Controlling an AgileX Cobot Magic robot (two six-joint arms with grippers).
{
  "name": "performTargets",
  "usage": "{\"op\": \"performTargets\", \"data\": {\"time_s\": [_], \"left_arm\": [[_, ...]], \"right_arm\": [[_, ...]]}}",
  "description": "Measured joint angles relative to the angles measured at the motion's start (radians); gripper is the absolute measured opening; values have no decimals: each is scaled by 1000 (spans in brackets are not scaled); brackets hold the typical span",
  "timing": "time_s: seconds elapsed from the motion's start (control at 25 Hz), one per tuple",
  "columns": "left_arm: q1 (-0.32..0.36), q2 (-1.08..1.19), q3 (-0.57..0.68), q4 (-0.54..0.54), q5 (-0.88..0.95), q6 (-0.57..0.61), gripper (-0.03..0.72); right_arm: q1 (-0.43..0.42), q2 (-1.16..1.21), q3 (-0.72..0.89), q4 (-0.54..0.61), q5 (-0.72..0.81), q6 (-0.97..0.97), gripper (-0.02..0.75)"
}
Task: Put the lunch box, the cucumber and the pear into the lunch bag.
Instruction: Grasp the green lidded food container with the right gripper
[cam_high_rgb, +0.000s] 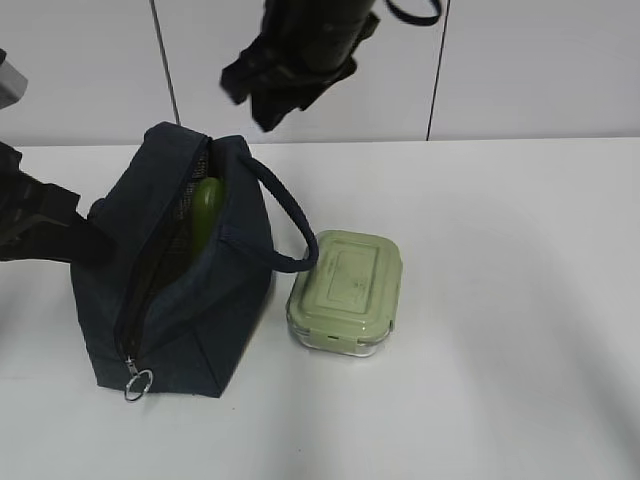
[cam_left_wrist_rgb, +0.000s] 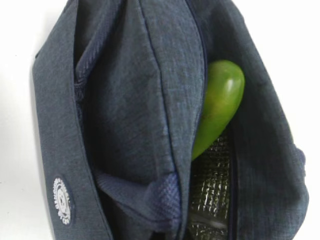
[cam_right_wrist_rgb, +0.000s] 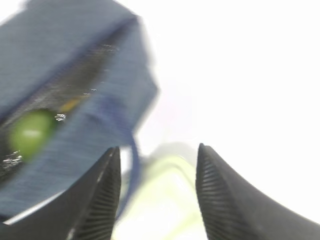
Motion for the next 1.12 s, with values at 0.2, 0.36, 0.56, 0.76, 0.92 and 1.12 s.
{"op": "performTargets", "data": {"time_s": [0.2, 0.36, 0.56, 0.76, 0.92, 1.12], "left_arm": [[0, 0, 0, 0, 0, 0, -16], [0, 0, 0, 0, 0, 0, -16], [0, 0, 0, 3, 0, 0, -16], [0, 0, 0, 4, 0, 0, -16], [0, 0, 0, 4, 0, 0, -16], [0, 0, 0, 4, 0, 0, -16]], "right_arm": [[-123, -4, 27, 66, 102, 47, 370], [-231, -4, 143, 206, 121, 51, 366], [-315, -24, 348, 306, 64, 54, 365], [-368, -51, 581, 529, -70, -51, 366], [-410, -51, 767, 842, -171, -261, 385], [-417, -53, 874, 976, -261, -403, 517]]}}
